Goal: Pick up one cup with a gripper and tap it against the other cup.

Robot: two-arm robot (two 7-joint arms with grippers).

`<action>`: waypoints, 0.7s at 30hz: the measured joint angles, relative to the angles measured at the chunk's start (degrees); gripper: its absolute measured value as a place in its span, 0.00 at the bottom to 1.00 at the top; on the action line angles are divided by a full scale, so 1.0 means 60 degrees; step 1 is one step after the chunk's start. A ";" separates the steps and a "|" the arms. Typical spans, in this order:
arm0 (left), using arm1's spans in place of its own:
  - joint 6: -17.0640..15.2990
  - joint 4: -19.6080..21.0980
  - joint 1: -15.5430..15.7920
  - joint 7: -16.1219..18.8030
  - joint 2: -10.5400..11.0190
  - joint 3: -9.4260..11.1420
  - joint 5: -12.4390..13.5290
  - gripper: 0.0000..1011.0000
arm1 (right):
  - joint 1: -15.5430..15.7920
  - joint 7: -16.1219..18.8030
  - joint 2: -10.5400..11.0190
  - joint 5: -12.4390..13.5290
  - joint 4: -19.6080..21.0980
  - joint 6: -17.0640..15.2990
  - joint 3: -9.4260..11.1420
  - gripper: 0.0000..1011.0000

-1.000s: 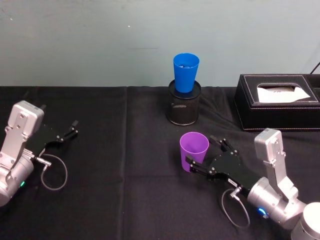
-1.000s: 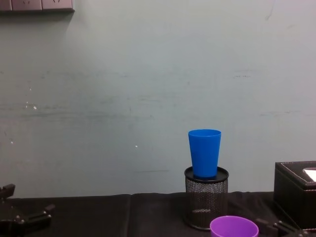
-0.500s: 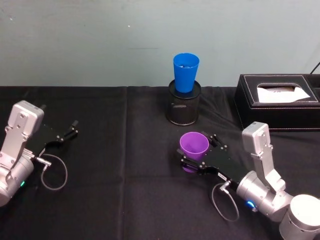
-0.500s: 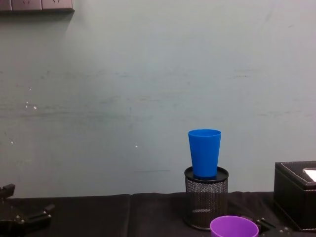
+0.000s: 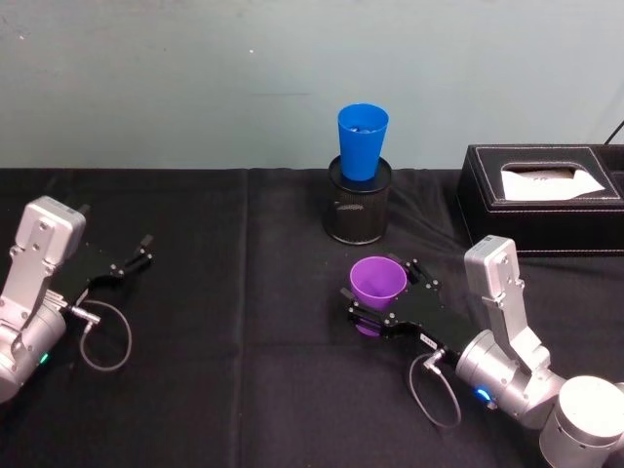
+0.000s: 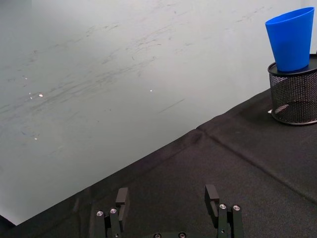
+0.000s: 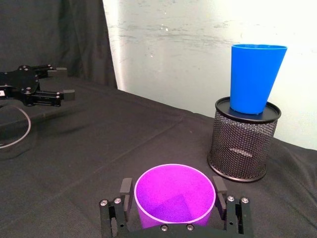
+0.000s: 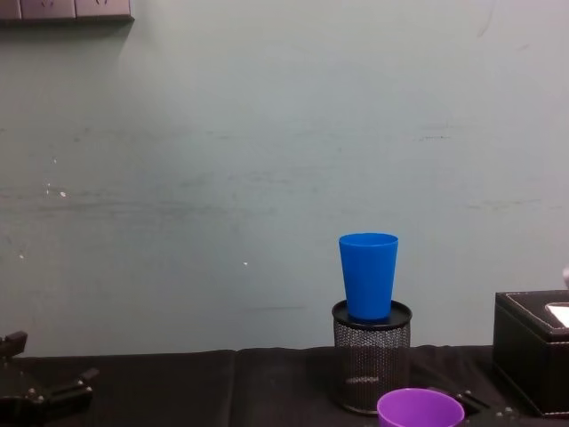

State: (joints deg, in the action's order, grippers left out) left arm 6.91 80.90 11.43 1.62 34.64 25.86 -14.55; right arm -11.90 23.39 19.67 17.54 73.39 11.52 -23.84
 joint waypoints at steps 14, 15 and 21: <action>0.0000 0.0000 0.0000 0.0000 0.0000 0.0000 0.0000 0.99 | 0.0008 -0.0021 0.0023 0.0053 0.0013 0.0002 -0.0016 0.75; 0.0000 0.0000 0.0000 0.0000 0.0000 0.0000 0.0000 0.99 | 0.0008 -0.0021 0.0024 0.0054 0.0013 0.0002 -0.0016 0.75; 0.0000 0.0000 0.0000 0.0000 0.0000 0.0000 0.0000 0.99 | 0.0192 -0.0095 0.0140 -0.0087 0.0474 -0.0112 0.0114 0.74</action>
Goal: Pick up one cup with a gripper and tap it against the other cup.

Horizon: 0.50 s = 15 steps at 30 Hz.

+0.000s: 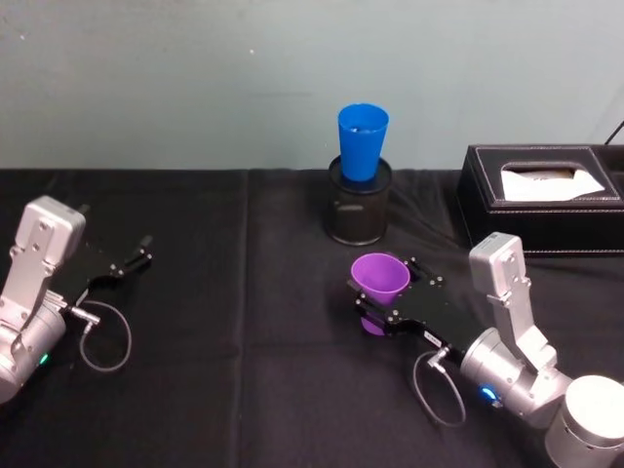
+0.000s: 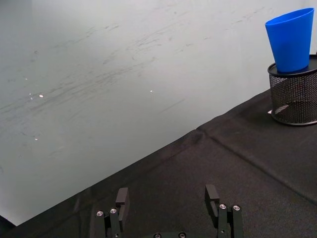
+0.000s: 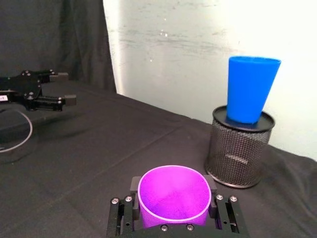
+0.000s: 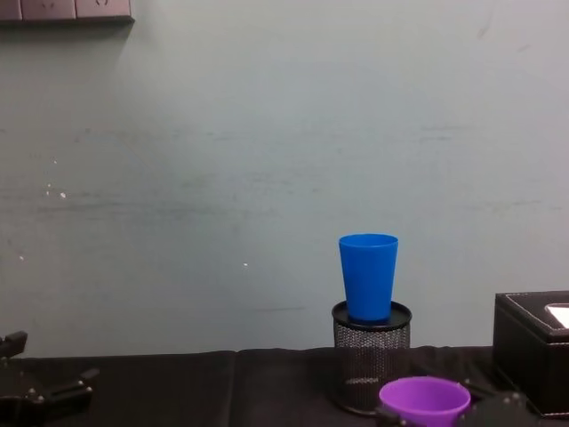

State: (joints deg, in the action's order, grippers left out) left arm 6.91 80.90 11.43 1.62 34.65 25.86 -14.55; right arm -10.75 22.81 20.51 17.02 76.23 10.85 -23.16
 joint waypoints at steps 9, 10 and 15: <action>0.0000 0.0000 0.0000 0.0000 0.0000 0.0000 0.0000 0.99 | 0.0370 0.0042 0.0290 0.0199 0.1495 -0.1186 0.0410 0.75; 0.0000 0.0000 0.0000 0.0000 0.0000 -0.0001 0.0000 0.99 | 0.0416 0.0060 0.0320 0.0277 0.1697 -0.1329 0.0469 0.75; 0.0000 0.0000 0.0000 0.0000 0.0000 0.0000 0.0000 0.99 | 0.0539 0.0123 0.0387 0.0512 0.2256 -0.1570 0.0633 0.75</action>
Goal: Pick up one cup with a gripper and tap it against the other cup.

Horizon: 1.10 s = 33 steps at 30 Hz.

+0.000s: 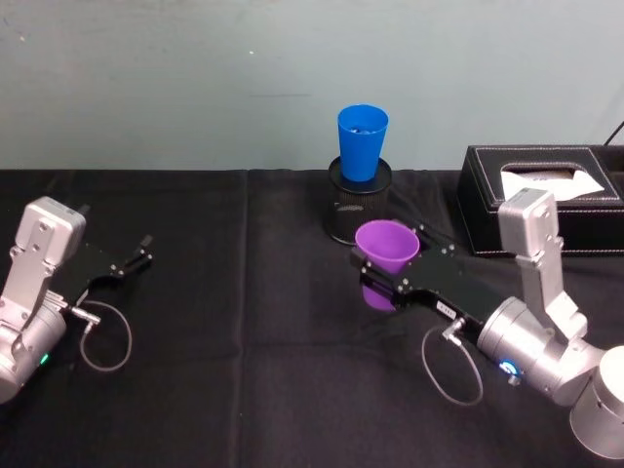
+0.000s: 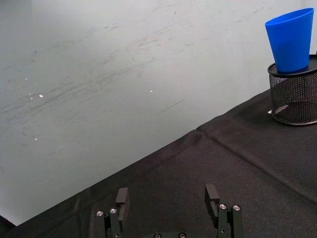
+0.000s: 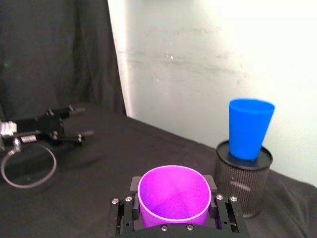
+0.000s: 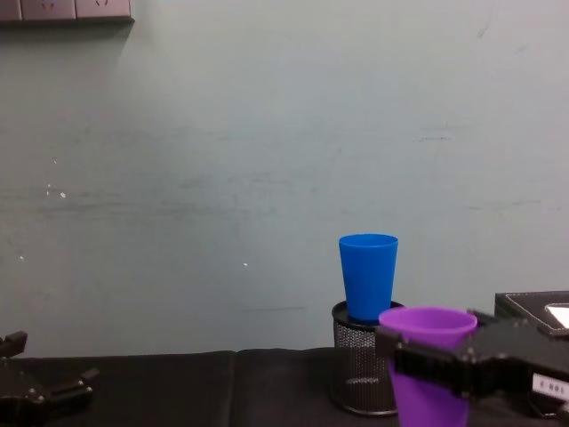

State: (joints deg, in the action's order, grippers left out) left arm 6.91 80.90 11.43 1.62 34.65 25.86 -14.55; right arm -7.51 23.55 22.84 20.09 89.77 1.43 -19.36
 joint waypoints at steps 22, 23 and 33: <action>0.0000 0.0000 0.0001 0.0000 -0.0001 0.0000 0.0000 0.99 | 0.0241 0.0193 0.0103 0.0476 0.0709 0.0480 0.0184 0.75; 0.0000 0.0000 0.0000 0.0000 0.0000 -0.0001 0.0000 0.99 | 0.0241 0.0191 0.0106 0.0473 0.0720 0.0478 0.0178 0.74; 0.0000 0.0000 0.0000 0.0000 0.0000 0.0000 0.0000 0.99 | 0.0226 0.0144 0.0148 0.0447 0.0833 0.0386 0.0127 0.74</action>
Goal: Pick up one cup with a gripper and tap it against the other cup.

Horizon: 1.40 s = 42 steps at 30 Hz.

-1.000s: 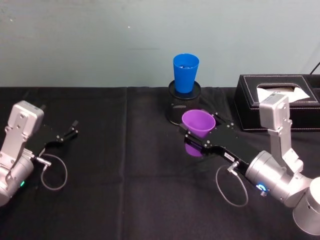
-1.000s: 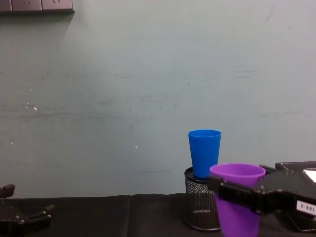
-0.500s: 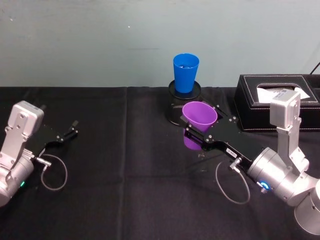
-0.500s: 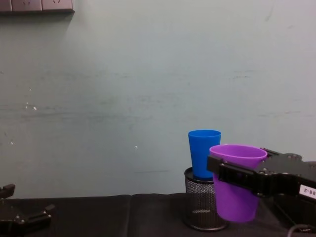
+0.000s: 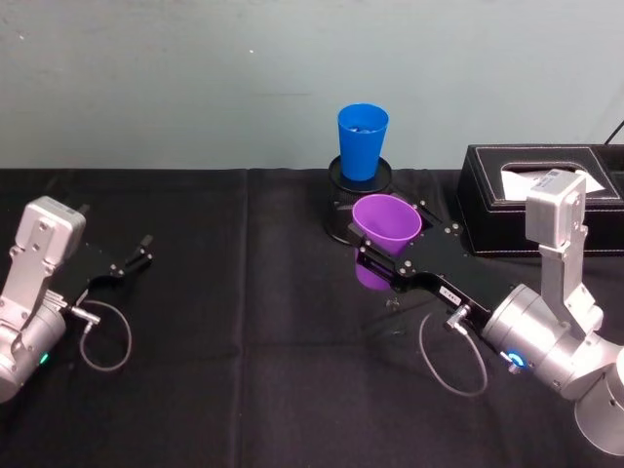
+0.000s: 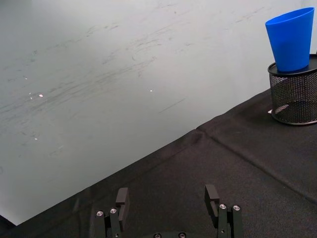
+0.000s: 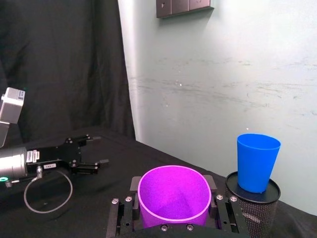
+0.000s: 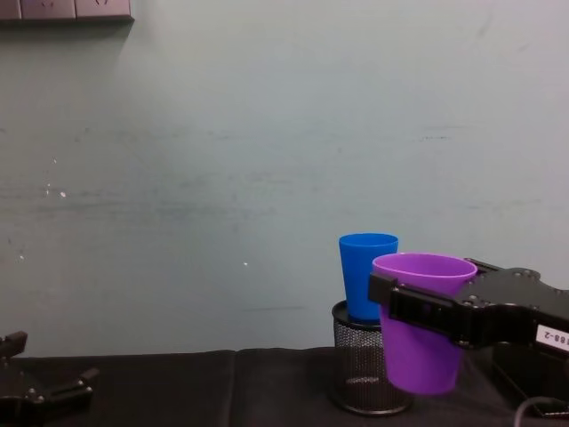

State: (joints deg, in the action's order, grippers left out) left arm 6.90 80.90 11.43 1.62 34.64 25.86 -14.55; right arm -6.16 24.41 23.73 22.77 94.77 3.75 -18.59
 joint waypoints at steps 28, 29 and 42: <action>0.0000 0.0000 0.0000 0.0001 0.0000 0.0000 0.0000 0.99 | -0.0005 -0.0027 -0.0009 -0.0021 -0.0013 -0.0011 -0.0001 0.75; 0.0000 0.0000 0.0001 0.0000 0.0000 0.0000 0.0000 0.99 | -0.0005 -0.0027 -0.0009 -0.0021 -0.0016 -0.0010 -0.0002 0.75; 0.0001 0.0000 0.0000 0.0000 0.0000 0.0000 0.0000 0.99 | -0.0005 -0.0022 -0.0010 -0.0021 -0.0016 -0.0003 -0.0001 0.74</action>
State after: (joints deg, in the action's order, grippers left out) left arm 6.91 80.90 11.43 1.62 34.65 25.86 -14.55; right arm -6.19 24.28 23.67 22.65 94.67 3.73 -18.60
